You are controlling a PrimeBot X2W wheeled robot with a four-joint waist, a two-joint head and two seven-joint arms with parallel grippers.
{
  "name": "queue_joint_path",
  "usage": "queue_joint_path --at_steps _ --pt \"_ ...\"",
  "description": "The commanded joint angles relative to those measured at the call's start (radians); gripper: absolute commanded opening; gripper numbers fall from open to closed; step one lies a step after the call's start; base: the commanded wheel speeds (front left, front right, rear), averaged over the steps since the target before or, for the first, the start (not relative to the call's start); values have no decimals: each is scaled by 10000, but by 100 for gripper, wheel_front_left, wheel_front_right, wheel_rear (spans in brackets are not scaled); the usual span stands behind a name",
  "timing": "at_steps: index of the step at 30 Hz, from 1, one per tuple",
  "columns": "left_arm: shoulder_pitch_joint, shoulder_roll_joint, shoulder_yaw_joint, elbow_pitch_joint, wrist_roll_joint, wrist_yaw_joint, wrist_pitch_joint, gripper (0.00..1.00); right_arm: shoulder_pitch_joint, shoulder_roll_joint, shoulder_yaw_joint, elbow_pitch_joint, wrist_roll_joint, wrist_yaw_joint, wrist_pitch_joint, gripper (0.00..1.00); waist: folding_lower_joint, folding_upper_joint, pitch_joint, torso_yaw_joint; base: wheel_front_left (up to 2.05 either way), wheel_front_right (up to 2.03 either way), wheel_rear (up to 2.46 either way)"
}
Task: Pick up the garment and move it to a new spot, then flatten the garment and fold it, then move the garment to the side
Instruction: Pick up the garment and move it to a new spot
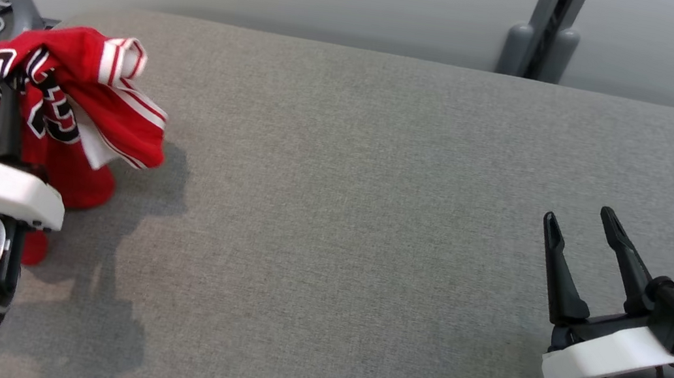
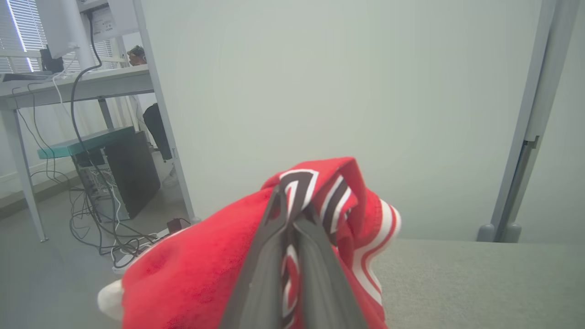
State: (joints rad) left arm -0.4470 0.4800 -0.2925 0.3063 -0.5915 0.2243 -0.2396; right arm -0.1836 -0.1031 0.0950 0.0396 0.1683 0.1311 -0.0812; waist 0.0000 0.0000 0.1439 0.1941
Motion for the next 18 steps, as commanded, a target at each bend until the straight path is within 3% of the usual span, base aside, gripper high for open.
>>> queue_joint_path --at_steps 1,7,11,14,18 --pt "328 112 5 -429 18 187 176 0 126 4 -8 -26 -4 -7 -42 100 0 0 -344 -369 0 0 0" --pt "2273 453 -158 -3642 266 1446 1231 0 297 76 140 -66 -49 -7 -44 100 0 0 -753 -1001 0 0 0" --pt "3280 404 -366 -4986 328 1991 1557 0 358 105 178 -92 -110 -7 -72 100 0 0 -933 -1395 0 0 0" --pt "3758 318 -578 -5509 354 2175 1703 0 442 111 175 -134 -99 -7 -87 100 0 0 -1019 -1584 0 0 0" --pt "3871 186 -918 -5740 417 2103 1723 0 483 132 129 -182 -49 -7 -85 100 0 0 -1083 -1850 0 0 0"
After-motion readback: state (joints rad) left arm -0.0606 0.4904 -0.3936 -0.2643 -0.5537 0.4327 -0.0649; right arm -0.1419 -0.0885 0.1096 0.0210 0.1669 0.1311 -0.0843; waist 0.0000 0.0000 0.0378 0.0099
